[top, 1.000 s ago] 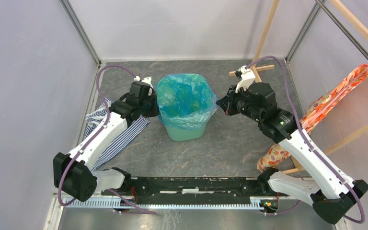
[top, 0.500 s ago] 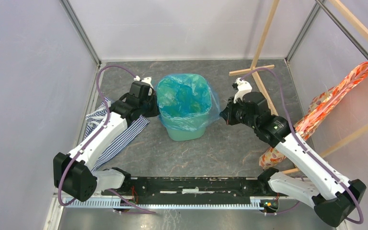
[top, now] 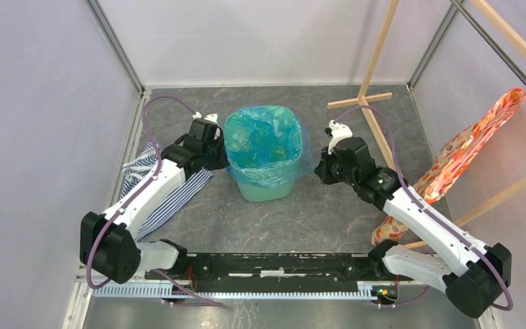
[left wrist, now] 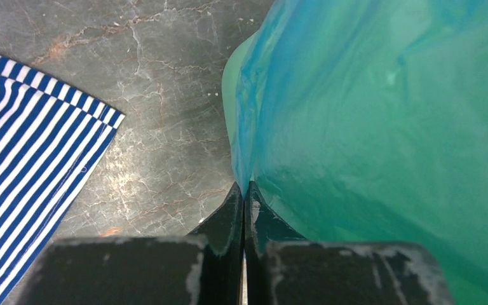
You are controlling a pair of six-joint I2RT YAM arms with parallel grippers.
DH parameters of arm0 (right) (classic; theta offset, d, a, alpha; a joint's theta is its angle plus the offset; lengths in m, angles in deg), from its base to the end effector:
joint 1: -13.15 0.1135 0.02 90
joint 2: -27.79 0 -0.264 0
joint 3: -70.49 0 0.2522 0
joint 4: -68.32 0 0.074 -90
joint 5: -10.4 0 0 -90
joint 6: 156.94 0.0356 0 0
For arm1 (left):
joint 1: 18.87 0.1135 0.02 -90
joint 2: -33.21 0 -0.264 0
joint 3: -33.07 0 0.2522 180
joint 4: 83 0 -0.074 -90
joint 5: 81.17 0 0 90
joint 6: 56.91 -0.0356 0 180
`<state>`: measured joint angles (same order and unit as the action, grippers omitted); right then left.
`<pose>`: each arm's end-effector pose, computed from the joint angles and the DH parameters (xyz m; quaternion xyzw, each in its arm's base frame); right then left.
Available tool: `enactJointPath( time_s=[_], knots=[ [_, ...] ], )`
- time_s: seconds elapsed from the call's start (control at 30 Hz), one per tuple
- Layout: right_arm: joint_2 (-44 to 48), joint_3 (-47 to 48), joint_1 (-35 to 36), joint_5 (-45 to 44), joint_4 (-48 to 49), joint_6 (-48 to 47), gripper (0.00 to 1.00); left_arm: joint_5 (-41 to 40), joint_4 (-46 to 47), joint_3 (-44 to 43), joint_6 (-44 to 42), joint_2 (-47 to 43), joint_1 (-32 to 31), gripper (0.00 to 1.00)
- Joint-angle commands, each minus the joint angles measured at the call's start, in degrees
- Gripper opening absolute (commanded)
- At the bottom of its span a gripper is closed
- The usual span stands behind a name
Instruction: Put the trash bags into the trash bin
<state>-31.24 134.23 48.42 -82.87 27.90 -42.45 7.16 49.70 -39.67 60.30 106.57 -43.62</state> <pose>0.1844 0.1279 0.2966 -0.0706 0.8868 0.2052 0.4081 0.2457 -0.1121 0.2824 -0.0253 0.9329 -0.1450 0.3287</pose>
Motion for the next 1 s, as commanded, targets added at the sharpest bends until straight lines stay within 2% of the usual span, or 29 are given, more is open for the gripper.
enactJointPath(
  time_s=[0.0, 0.1, 0.23, 0.4, 0.5, 0.63, 0.97],
  knots=[
    [1.13, 1.06, 0.35, -3.11, 0.76, -1.28, 0.08, -1.43, 2.93, 1.01, 2.50, -0.93, 0.29, 0.02],
    [3.23, 1.77, 0.33, -7.10, -1.79, -1.44, 0.21, -1.59, 2.58, 0.40, 2.36, -1.50, 0.37, 0.02],
    [6.74, 1.47, 0.31, -7.89, -2.27, 0.48, 0.32, -1.06, 2.16, -0.14, 2.29, -1.64, 0.40, 0.02],
    [11.96, -0.88, 0.32, -9.91, 1.13, 4.99, 0.48, -0.32, 2.34, -0.33, 2.42, -1.73, 0.35, 0.02],
    [14.01, -3.94, 0.25, -8.24, 6.84, 7.57, 0.58, -0.09, 2.25, -0.41, 2.42, -1.91, 0.41, 0.02],
    [13.30, -6.48, 0.30, -4.09, 13.03, 11.06, 0.60, 0.06, 2.03, -0.59, 2.42, -2.04, 0.40, 0.02],
    [13.42, -12.99, 0.27, -3.15, 23.06, 18.85, 0.52, 0.40, 1.76, -1.05, 2.24, -2.11, 0.35, 0.02]
  ],
)
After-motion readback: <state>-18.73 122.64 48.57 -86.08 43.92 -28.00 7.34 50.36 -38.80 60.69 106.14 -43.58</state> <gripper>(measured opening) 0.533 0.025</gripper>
